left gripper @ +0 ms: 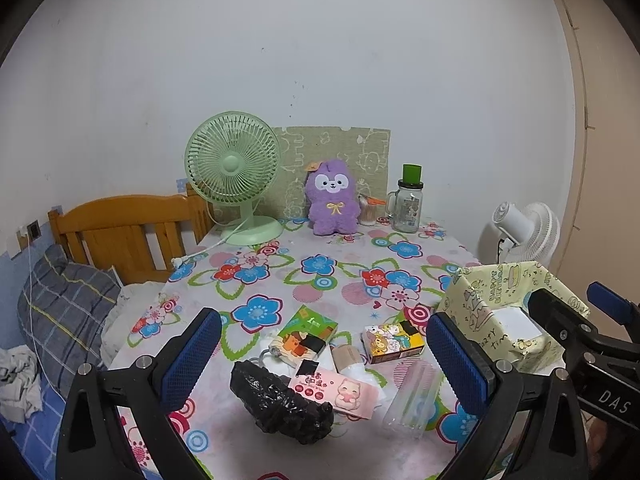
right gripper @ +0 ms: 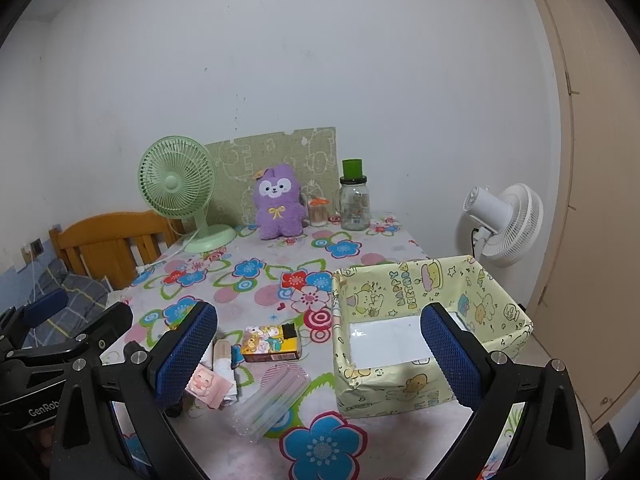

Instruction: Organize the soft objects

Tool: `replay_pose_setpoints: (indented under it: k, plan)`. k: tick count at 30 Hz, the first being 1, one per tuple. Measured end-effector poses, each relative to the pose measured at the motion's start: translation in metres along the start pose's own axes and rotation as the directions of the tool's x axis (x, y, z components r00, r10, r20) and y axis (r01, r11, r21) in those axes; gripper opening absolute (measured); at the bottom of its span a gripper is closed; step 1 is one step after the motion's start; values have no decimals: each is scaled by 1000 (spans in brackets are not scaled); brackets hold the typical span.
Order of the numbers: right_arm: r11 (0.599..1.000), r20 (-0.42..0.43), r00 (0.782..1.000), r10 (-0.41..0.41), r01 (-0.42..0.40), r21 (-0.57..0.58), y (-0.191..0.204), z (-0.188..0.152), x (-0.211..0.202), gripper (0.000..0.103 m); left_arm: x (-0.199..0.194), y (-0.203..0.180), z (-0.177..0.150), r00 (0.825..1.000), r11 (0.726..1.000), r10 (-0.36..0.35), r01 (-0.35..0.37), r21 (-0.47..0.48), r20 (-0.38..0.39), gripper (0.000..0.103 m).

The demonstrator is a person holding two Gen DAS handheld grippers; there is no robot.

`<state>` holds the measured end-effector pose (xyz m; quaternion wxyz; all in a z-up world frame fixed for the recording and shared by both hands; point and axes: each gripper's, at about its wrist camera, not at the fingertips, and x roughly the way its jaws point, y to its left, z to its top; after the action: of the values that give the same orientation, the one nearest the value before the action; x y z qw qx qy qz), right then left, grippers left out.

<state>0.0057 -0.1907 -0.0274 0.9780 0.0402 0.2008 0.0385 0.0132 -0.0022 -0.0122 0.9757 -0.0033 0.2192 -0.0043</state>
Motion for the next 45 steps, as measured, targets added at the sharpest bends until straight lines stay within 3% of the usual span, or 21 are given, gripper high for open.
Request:
replay_pose_setpoints:
  k: [45]
  plan:
    - [1000,-5,1000,-5,5,-14,3,-1,5,103,6,4,1,1000,1000,-1,1,0,-16,103]
